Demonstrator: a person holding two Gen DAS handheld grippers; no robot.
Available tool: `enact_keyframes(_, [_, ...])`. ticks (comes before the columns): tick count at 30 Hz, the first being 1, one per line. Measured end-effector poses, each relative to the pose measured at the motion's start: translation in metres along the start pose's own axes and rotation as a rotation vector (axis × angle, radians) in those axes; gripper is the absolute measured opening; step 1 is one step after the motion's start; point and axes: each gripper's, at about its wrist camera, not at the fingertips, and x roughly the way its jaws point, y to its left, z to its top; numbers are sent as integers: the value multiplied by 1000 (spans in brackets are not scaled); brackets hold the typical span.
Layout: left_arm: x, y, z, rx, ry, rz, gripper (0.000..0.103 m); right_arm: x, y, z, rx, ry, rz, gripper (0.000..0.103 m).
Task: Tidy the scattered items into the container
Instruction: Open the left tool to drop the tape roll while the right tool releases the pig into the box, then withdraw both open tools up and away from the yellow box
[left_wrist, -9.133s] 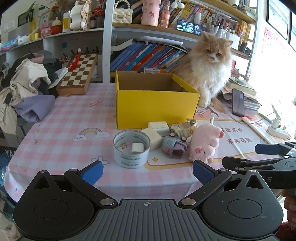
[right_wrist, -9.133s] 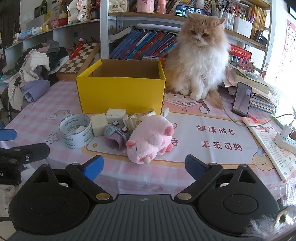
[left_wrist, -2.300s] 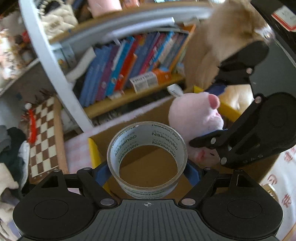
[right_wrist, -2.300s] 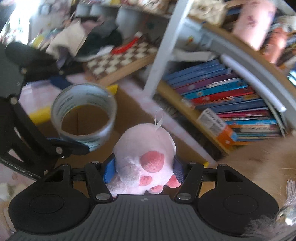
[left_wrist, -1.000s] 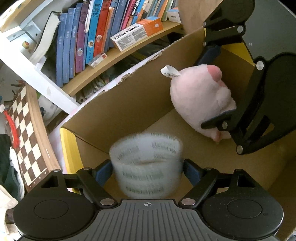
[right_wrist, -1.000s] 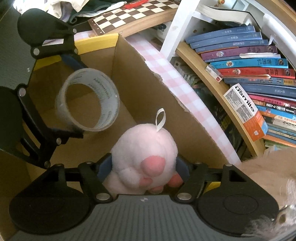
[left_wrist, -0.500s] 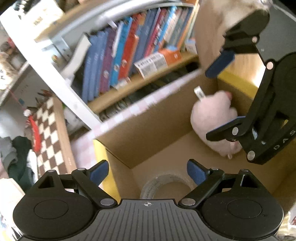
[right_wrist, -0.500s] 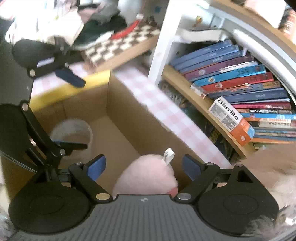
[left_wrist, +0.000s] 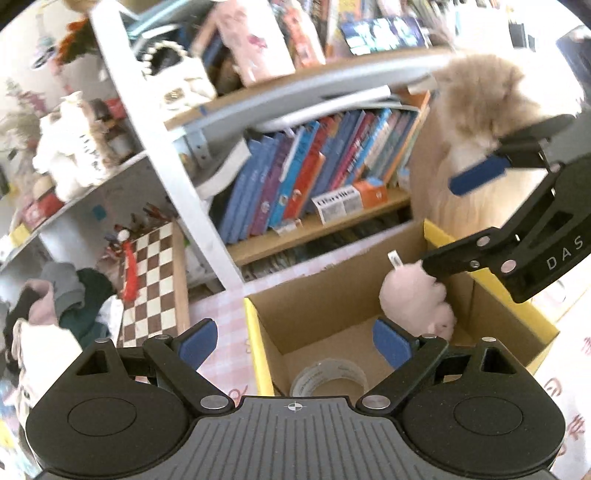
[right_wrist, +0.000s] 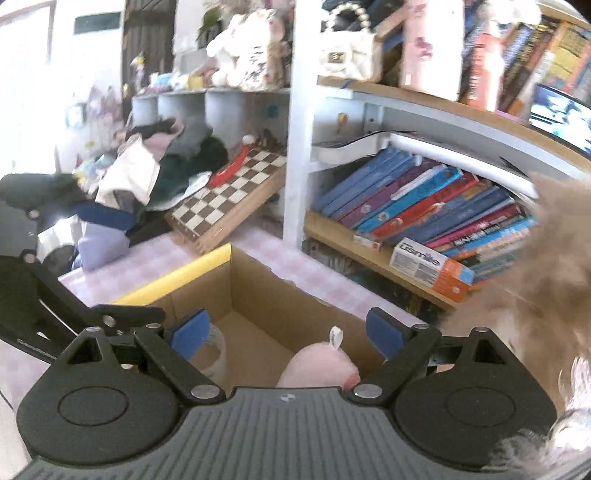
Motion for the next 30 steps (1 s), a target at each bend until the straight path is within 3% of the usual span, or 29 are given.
enact_keyframes(6, [-37, 3, -13, -52, -61, 19, 94, -36, 14, -10, 33, -51, -59, 93])
enact_keyframes(16, [-86, -10, -49, -23, -110, -51, 94, -84, 57, -48, 154, -51, -202, 93])
enact_keyframes(30, [-125, -17, -111, -62, -72, -95, 94, -124, 125, -110, 236, 29, -331, 93])
